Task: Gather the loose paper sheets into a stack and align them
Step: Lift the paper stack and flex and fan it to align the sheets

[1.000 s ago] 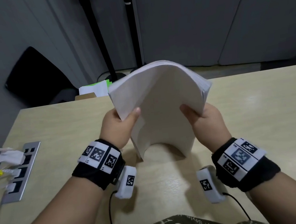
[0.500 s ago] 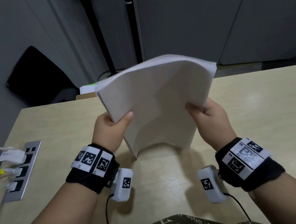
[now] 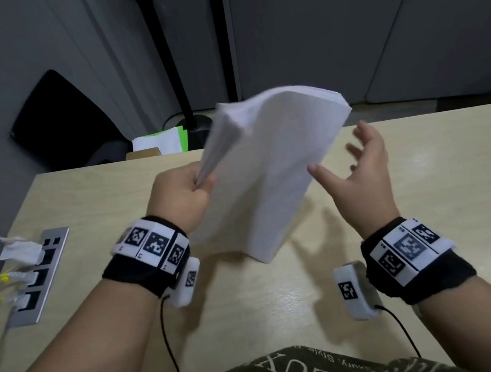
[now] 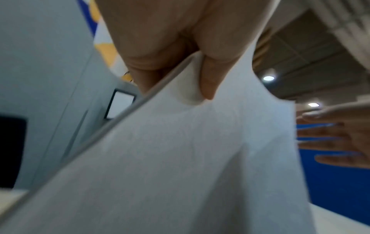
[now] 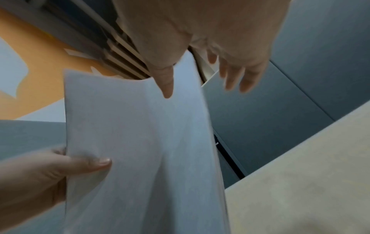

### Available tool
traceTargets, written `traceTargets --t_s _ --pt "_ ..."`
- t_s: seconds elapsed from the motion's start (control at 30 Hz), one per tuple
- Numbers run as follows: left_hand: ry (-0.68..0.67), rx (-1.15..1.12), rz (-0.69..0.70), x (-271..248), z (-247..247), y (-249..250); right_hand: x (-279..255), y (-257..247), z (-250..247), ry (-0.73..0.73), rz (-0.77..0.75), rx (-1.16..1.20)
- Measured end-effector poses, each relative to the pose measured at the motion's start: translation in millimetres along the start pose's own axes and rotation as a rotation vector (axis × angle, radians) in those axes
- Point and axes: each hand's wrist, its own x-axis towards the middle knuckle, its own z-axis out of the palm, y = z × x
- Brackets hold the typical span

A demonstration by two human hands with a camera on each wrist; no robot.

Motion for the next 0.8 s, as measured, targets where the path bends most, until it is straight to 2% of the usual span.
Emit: traceTargets --t_s 0.1,0.2,0.27,0.3,0.37,0.43,0.57,0.63,0.7,0.8 --pt "-0.15 0.208 0.241 3.0 -13.1 11.5 0.4 -8.6 -3.5 -0.018 -0.187 -0.119" --pt "-0.236 0.377 0.353 2.4 -13.1 20.2 0.7 -17.5 -1.5 -0.185 -0.353 -0.214" --pt "-0.274 0.381 0.371 1.3 -9.7 19.4 3.4 -16.9 -1.1 -0.304 -0.375 -0.199" --pt "-0.285 0.351 0.35 1.2 -8.9 17.7 4.2 -14.1 -1.1 -0.341 -0.379 -0.189" --pt "-0.293 0.262 0.253 2.3 -8.7 12.3 4.1 -8.9 -0.6 -0.316 -0.364 -0.196" --pt "-0.297 0.243 0.14 5.3 -10.4 0.6 4.1 -1.5 0.1 -0.233 -0.271 -0.146" --pt "-0.361 0.397 -0.051 11.1 -21.0 -34.2 7.2 17.7 -5.0 -0.086 -0.041 -0.004" --pt "-0.309 0.391 -0.103 11.7 -23.5 -46.4 7.9 23.0 -8.3 -0.05 0.028 0.029" --pt "-0.133 0.266 -0.151 11.8 -21.7 -49.6 6.7 25.0 -8.8 -0.035 0.074 0.063" --pt "0.132 -0.055 -0.196 10.6 -15.4 -46.1 2.9 24.3 -5.4 -0.035 0.13 0.109"
